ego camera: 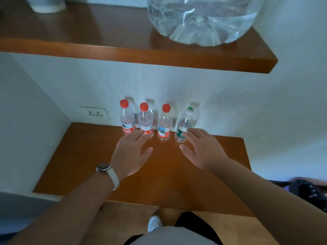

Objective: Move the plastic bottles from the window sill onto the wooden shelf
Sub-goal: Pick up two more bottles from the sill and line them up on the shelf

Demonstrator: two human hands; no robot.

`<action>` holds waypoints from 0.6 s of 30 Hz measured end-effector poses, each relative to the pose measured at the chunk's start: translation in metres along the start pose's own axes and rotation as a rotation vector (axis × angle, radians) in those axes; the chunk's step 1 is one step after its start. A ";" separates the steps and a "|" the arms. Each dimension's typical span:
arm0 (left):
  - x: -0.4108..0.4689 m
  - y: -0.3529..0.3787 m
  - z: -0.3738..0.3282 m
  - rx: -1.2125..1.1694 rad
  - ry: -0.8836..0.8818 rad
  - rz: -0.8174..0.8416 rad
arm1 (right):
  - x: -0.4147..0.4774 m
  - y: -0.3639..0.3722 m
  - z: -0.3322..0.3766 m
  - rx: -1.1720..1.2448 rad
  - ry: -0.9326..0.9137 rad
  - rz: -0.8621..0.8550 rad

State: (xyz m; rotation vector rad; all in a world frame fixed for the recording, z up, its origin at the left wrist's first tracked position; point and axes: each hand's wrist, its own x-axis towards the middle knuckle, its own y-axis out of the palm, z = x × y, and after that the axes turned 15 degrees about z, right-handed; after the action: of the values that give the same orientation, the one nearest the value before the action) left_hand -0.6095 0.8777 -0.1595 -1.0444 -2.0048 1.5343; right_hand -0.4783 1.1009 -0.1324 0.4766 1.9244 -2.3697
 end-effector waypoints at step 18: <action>-0.082 -0.040 -0.073 0.199 -0.415 0.045 | -0.015 -0.040 0.008 -0.081 -0.400 0.039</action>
State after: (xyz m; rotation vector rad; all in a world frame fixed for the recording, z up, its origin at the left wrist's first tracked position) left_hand -0.5188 0.8574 -0.0889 -0.7410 -2.0366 2.0628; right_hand -0.4745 1.0999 -0.0895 0.0278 1.7968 -2.1468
